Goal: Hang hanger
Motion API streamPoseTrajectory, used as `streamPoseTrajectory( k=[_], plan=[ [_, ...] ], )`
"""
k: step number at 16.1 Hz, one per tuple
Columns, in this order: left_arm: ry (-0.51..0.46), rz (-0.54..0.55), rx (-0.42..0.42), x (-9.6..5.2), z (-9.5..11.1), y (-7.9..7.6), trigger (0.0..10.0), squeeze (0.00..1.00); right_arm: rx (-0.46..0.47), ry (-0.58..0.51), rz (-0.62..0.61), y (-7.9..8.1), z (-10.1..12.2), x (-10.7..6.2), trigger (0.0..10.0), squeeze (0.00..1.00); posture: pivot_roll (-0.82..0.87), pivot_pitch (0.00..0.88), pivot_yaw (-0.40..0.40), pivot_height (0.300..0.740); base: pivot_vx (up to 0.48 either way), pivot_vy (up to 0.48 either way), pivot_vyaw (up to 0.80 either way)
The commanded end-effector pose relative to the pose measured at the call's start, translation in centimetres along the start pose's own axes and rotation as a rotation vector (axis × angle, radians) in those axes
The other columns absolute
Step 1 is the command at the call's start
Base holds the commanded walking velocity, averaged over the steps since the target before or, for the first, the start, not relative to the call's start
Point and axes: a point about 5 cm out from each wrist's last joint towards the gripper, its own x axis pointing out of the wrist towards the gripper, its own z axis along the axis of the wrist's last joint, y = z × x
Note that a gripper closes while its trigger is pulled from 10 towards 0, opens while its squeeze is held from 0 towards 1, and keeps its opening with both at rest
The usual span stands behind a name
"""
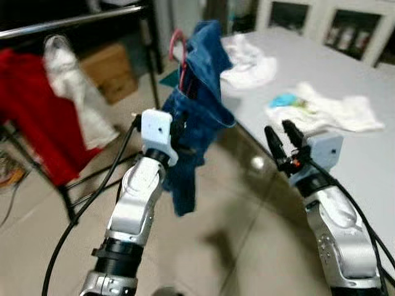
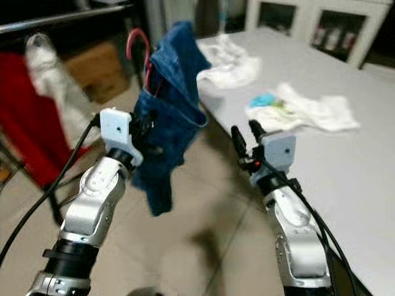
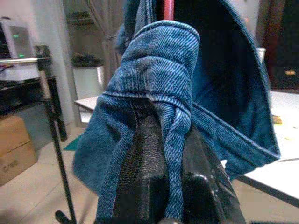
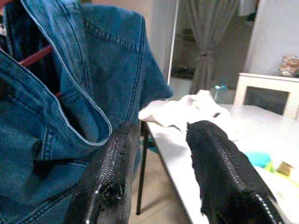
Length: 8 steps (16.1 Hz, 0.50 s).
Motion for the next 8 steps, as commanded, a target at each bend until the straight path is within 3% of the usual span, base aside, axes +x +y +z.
streamPoseTrajectory(
  k=[1, 7, 8],
  plan=[
    [-0.027, 0.035, 0.016, 0.03, 0.42, 0.91, 10.0, 0.00, 0.006, -0.010, 0.023, 0.50, 0.24, 0.33, 10.0, 0.00, 0.01, 0.000, 0.032, 0.723, 0.000, 0.000, 0.80],
    [-0.033, 0.045, 0.011, 0.13, 0.40, 0.91, 10.0, 0.00, 0.005, -0.011, 0.037, 0.71, 0.22, 0.56, 10.0, 0.00, 0.01, 0.000, 0.027, 0.723, 0.000, 0.000, 0.79],
    [-0.033, 0.046, 0.010, 0.15, 0.38, 0.91, 10.0, 0.00, 0.011, -0.012, 0.043, 0.82, 0.21, 0.57, 10.0, 0.00, 0.01, 0.000, 0.026, 0.723, 0.000, 0.000, 0.00]
  ],
)
